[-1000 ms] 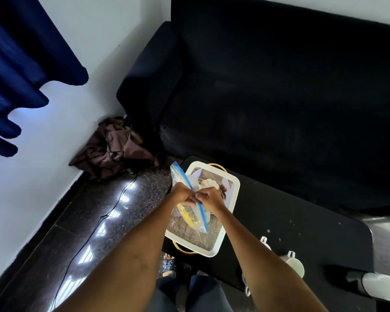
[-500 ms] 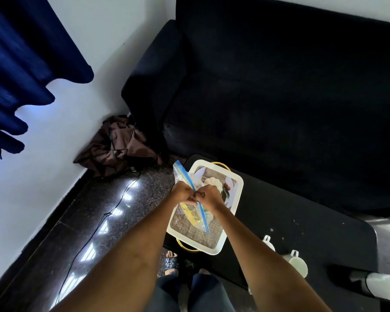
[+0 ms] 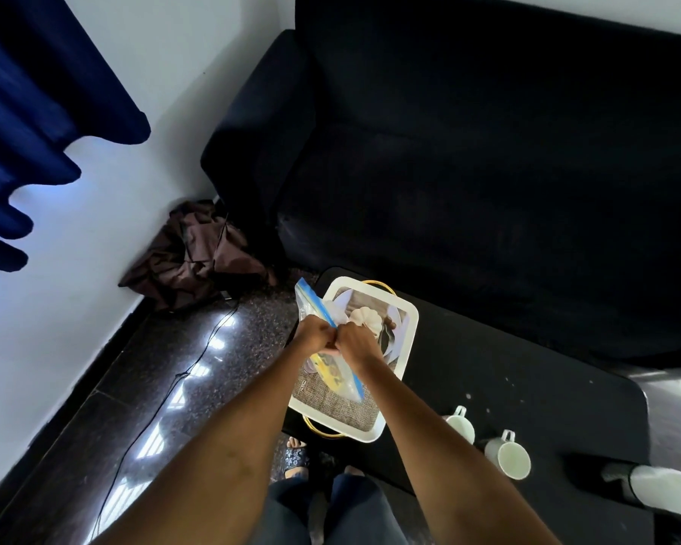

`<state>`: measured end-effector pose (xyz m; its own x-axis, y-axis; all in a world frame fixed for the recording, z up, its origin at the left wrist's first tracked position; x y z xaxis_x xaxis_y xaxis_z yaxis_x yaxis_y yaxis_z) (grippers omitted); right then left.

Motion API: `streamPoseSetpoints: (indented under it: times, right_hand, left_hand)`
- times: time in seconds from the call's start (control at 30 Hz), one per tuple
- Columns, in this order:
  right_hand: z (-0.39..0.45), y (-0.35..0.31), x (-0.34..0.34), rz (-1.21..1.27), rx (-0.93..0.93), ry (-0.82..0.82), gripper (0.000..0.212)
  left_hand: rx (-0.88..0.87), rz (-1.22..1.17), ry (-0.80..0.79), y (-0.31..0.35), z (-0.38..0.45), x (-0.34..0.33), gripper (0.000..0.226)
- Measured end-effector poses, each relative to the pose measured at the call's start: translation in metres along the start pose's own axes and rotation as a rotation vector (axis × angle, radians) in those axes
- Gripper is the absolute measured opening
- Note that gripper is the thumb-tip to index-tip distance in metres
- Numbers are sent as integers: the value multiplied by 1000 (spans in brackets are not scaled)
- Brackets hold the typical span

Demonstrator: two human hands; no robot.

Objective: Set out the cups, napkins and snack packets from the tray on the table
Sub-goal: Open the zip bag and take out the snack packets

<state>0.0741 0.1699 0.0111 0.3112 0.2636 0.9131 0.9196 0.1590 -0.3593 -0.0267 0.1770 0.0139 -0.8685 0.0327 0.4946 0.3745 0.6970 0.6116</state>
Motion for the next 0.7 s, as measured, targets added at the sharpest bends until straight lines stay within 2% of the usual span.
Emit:
streamPoseSetpoints:
  times: [0.13, 0.2, 0.33, 0.5, 0.7]
  right_hand:
    - [-4, 1, -3, 19, -38, -17, 26]
    - [-5, 2, -2, 59, -97, 8, 25]
    - [-5, 4, -4, 107, -128, 34, 23]
    - [-3, 1, -3, 146, -146, 44, 24]
    - [-2, -4, -5, 194, -167, 39, 27]
  left_hand:
    - [24, -70, -4, -16, 5, -6, 30]
    - [68, -146, 57, -20, 9, -8, 21]
    - [74, -190, 245, -15, 15, -2, 39]
    - [89, -124, 208, -5, 16, 2, 26]
    - [112, 39, 160, -1, 9, 3, 36]
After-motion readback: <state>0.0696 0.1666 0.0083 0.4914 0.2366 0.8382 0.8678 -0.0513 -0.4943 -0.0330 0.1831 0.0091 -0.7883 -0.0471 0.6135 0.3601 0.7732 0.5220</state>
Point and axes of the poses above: each hand's wrist, its own z-axis towards the middle knuckle, its own x-axis out of the back of the hand, y = z × x, the point moved 2 cm from there along z, towards the middle knuckle, and after that the axes turned 15 degrees about y, right-handed, at the moved point
